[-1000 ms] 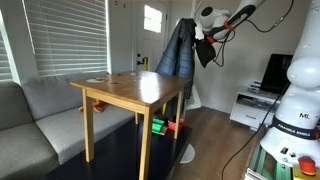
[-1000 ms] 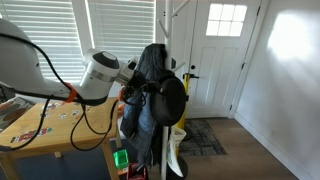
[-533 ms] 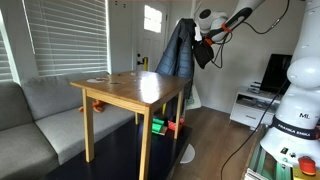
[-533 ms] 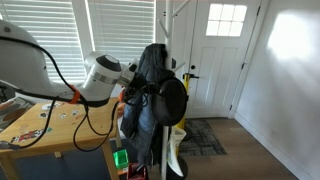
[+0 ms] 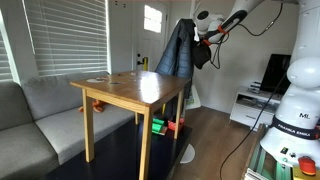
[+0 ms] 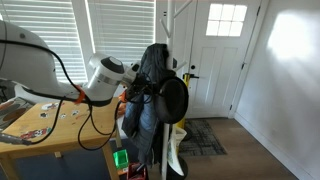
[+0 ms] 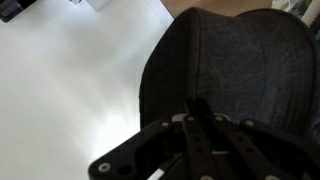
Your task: Move the hat to the coat stick below it
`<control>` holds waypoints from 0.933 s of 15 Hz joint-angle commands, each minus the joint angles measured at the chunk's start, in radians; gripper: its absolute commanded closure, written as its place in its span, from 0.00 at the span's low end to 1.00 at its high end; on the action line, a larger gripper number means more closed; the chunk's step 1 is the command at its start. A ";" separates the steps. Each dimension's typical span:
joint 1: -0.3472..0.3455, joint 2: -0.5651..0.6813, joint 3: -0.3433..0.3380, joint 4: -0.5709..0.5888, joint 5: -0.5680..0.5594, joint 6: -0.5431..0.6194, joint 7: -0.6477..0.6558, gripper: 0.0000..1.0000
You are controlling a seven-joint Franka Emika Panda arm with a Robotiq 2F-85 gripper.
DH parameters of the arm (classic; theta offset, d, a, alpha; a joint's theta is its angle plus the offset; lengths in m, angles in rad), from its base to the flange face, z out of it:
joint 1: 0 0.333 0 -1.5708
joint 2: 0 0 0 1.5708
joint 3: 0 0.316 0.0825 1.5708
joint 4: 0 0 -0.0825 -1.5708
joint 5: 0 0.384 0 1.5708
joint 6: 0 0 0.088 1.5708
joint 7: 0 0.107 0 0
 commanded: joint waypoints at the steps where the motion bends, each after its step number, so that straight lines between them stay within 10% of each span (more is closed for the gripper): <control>1: -0.008 0.021 0.009 0.014 0.059 0.039 -0.100 0.98; 4: -0.004 0.017 0.009 -0.002 0.084 0.039 -0.139 0.98; 5: -0.004 0.014 0.009 -0.004 0.094 0.039 -0.150 0.68; 14: 0.021 -0.146 0.048 -0.074 0.335 -0.054 -0.533 0.13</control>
